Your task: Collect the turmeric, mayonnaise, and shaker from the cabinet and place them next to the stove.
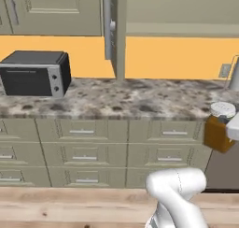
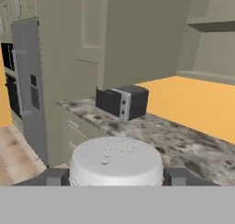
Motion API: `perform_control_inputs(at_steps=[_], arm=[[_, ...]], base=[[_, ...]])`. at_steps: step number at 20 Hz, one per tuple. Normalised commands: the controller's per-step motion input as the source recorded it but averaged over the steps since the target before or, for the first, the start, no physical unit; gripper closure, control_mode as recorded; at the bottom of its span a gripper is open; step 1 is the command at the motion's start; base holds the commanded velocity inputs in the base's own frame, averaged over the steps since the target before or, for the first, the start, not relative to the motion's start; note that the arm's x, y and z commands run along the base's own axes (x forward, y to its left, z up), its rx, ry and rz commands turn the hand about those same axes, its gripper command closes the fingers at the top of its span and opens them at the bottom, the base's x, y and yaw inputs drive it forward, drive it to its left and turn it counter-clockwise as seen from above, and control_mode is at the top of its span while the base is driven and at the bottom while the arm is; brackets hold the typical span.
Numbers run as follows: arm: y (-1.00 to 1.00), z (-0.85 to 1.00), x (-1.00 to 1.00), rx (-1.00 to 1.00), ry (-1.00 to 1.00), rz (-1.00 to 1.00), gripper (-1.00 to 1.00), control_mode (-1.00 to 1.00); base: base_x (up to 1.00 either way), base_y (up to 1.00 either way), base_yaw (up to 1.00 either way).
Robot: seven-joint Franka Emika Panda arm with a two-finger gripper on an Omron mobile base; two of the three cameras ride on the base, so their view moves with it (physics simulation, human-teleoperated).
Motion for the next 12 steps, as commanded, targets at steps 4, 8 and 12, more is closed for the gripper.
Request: perform_control_inputs(at_steps=[4,8,12], arm=[[0.00,0.00,0.00,0.00,0.00,0.00,1.00,1.00],[0.00,0.00,0.00,0.00,0.00,0.00,1.00,1.00],[0.00,0.00,0.00,0.00,0.00,0.00,1.00,1.00]], base=[[-0.77,1.00,0.17],[-0.48,1.00,0.20],[-0.22,1.00,0.31]])
